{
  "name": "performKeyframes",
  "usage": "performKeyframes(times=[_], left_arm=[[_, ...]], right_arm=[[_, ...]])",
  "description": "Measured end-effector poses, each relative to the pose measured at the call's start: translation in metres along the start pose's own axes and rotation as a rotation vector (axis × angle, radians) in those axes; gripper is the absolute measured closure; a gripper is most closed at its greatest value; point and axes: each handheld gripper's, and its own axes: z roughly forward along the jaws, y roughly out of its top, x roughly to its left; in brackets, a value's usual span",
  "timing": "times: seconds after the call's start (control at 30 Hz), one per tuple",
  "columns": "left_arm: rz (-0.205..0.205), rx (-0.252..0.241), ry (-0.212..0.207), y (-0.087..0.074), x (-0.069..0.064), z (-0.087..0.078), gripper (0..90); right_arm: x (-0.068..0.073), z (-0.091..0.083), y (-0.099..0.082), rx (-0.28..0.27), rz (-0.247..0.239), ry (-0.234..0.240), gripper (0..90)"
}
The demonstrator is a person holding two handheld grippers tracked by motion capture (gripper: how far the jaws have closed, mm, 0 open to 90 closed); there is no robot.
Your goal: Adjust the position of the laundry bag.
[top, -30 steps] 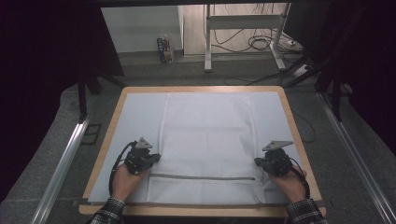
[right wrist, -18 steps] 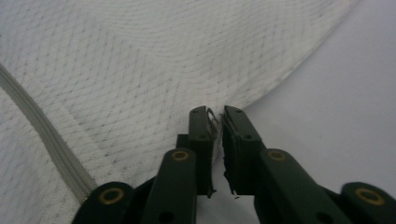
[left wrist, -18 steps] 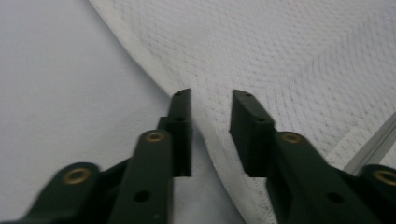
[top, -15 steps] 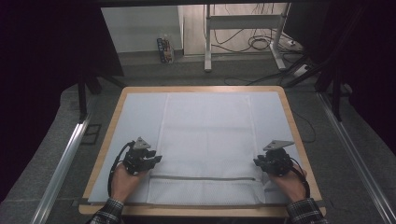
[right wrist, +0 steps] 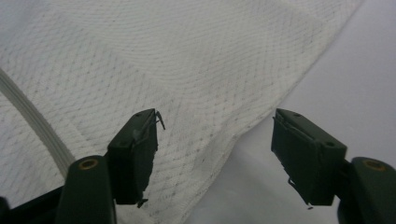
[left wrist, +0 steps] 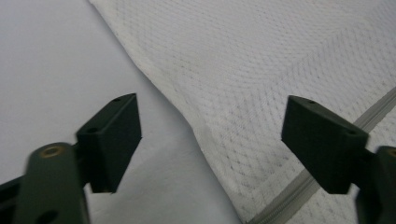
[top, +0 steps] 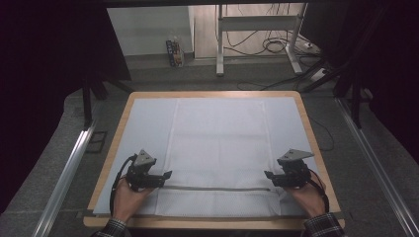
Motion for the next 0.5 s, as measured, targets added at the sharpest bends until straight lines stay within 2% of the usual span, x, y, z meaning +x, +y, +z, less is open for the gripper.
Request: performKeyframes(times=[0.03,0.2,0.4,0.5], left_arm=[[-0.007,-0.009,-0.006,-0.002,-0.002,-0.003,14.7],[-0.008,-0.012,-0.005,-0.006,-0.005,-0.009,7.7],[0.009,-0.026,-0.027,-0.013,-0.008,-0.019,5.1],[0.025,-0.040,-0.021,-0.017,-0.009,-0.023,4.3]], right_arm=[[0.001,-0.001,-0.001,-0.013,-0.007,0.019,25.2],[0.005,-0.004,-0.003,-0.029,-0.004,0.033,18.1],[0.010,-0.011,-0.007,-0.052,-0.002,0.046,11.8],[0.012,-0.015,-0.011,-0.060,-0.002,0.055,9.4]])
